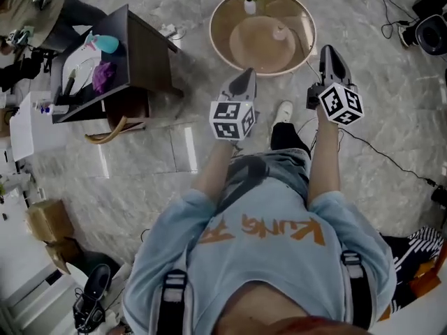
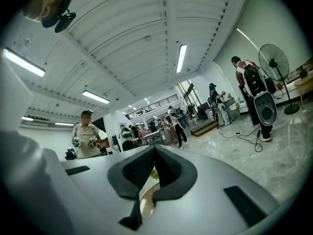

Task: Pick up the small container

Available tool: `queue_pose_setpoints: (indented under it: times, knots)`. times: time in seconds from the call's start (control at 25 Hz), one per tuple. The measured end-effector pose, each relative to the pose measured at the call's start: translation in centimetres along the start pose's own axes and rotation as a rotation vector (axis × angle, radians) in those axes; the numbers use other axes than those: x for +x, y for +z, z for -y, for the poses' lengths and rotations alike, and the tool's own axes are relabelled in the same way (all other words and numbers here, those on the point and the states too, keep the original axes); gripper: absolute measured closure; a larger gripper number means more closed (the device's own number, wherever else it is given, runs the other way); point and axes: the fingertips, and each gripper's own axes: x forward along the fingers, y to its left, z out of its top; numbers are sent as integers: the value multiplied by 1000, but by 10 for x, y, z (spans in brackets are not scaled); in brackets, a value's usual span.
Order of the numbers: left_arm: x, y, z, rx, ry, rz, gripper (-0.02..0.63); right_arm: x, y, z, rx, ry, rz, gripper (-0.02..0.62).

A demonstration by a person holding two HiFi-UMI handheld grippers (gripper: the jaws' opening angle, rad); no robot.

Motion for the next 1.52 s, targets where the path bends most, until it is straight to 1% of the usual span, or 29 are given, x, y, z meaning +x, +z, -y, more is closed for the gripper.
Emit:
queue_pose_setpoints:
  times: [0.12, 0.24, 0.36, 0.44, 0.52, 0.64, 0.76, 0.88, 1.04, 1.16, 1.28, 1.4, 1.52]
  knots:
    - [51, 13, 17, 30, -14, -47, 583, 31, 14, 50, 52, -40, 12, 581]
    - [92, 36, 29, 48, -5, -55, 583, 49, 44, 102, 106, -83, 53, 581]
    - [128, 50, 34, 120, 31, -75, 583, 60, 58, 140, 135, -109, 80, 581]
    - [149, 55, 32, 149, 45, -84, 583, 71, 52, 153, 129, -106, 62, 581]
    - [168, 58, 28, 144, 51, -88, 583, 87, 43, 156, 111, -86, 34, 581]
    - [189, 59, 20, 135, 56, -89, 583, 110, 27, 148, 71, -34, -15, 581]
    - [192, 65, 1, 109, 66, -84, 583, 126, 7, 121, 36, 18, -84, 581]
    - [197, 67, -25, 59, 74, -82, 583, 140, -12, 92, -31, 67, -169, 581]
    - [218, 53, -69, -9, 76, -105, 583, 163, -44, 66, -124, 99, -263, 581]
    - [231, 27, -90, -48, 68, -150, 583, 161, -81, 63, -140, 90, -339, 581]
    - [250, -1, -110, -61, 62, -192, 583, 162, -122, 70, -146, 48, -398, 581]
    - [262, -42, -130, -69, 71, -248, 583, 153, -179, 73, -163, 15, -474, 581]
    - [273, -83, -139, -84, 93, -301, 583, 142, -228, 81, -126, 3, -541, 581]
